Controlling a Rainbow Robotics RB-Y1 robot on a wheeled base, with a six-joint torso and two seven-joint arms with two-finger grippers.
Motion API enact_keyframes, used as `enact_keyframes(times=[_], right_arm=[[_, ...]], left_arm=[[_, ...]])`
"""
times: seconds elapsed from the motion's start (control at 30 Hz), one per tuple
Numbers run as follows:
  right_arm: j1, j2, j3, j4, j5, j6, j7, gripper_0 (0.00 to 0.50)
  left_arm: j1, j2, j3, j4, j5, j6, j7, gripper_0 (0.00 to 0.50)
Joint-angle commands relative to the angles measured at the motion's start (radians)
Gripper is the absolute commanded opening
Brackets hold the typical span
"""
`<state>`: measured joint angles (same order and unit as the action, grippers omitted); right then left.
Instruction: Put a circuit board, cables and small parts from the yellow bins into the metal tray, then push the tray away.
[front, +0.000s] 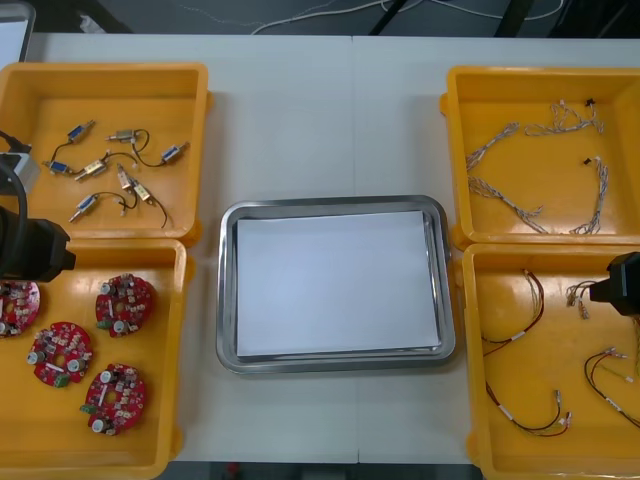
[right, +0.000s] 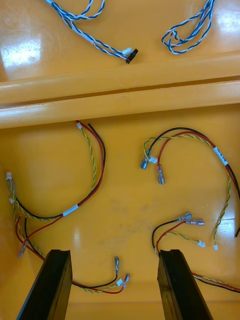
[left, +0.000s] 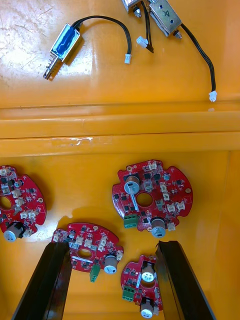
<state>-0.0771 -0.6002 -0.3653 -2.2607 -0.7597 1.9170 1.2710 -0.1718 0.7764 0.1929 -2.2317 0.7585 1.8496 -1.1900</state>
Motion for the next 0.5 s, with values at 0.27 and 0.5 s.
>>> enact_keyframes(times=[0.27,0.5], right_arm=[[-0.013,-0.033,0.011,-0.011,-0.006,0.003,-0.007,0.500],[-0.013,-0.033,0.011,-0.011,-0.006,0.003,-0.007,0.500]], left_arm=[[-0.026,0.037,-0.006,-0.011,-0.010,0.005,0.064,0.500],[-0.026,0.037,-0.006,-0.011,-0.010,0.005,0.064,0.500]])
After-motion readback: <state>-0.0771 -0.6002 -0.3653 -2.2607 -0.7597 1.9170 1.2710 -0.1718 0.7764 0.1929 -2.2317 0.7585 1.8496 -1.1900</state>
